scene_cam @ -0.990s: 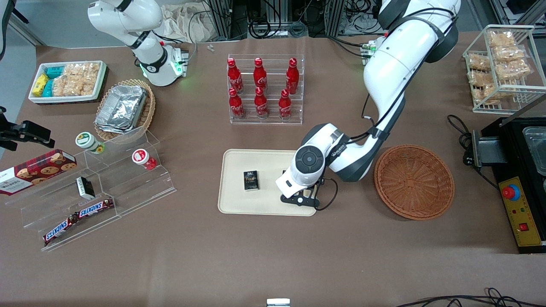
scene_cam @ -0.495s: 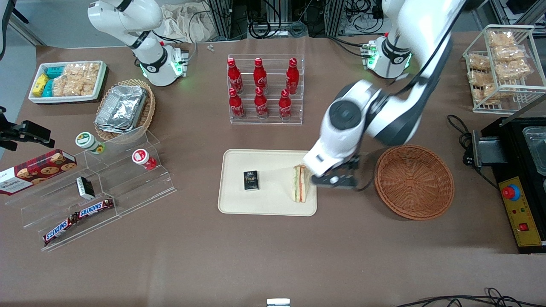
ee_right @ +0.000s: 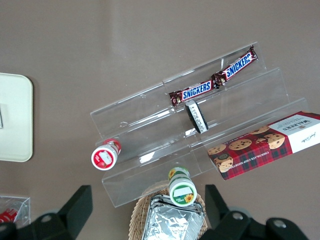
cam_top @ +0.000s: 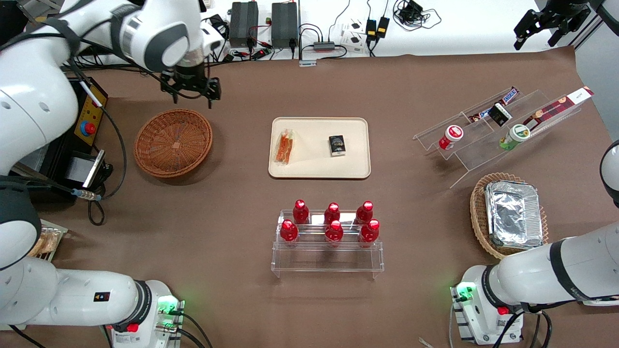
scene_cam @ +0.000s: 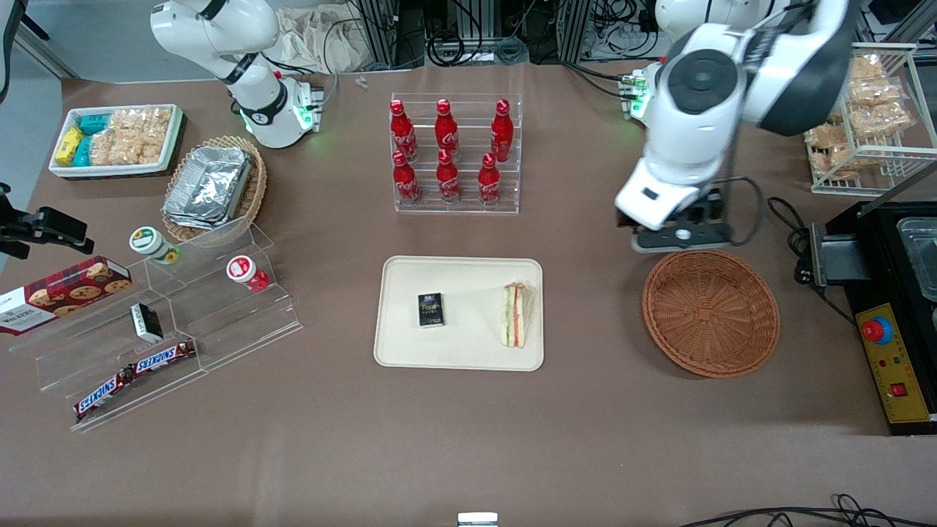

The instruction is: Place sandwich from basket to tray

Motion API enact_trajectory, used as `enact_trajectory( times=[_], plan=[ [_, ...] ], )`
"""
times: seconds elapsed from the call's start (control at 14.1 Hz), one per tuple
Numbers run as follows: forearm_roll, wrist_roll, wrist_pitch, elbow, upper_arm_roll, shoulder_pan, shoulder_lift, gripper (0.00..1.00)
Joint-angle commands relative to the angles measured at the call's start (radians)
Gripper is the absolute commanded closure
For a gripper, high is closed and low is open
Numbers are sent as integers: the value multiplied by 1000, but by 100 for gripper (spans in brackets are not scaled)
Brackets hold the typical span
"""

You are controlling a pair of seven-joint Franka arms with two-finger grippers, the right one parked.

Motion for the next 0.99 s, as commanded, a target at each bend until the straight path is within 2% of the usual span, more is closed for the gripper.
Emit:
enact_trajectory(
  times=[0.0, 0.21, 0.49, 0.92],
  plan=[
    [-52, 177, -57, 58, -6, 117, 9, 0],
    [-120, 300, -82, 86, -6, 213, 14, 0],
    [-203, 303, -135, 129, -4, 266, 21, 0],
    [-201, 302, -161, 244, -1, 272, 109, 0]
  ],
)
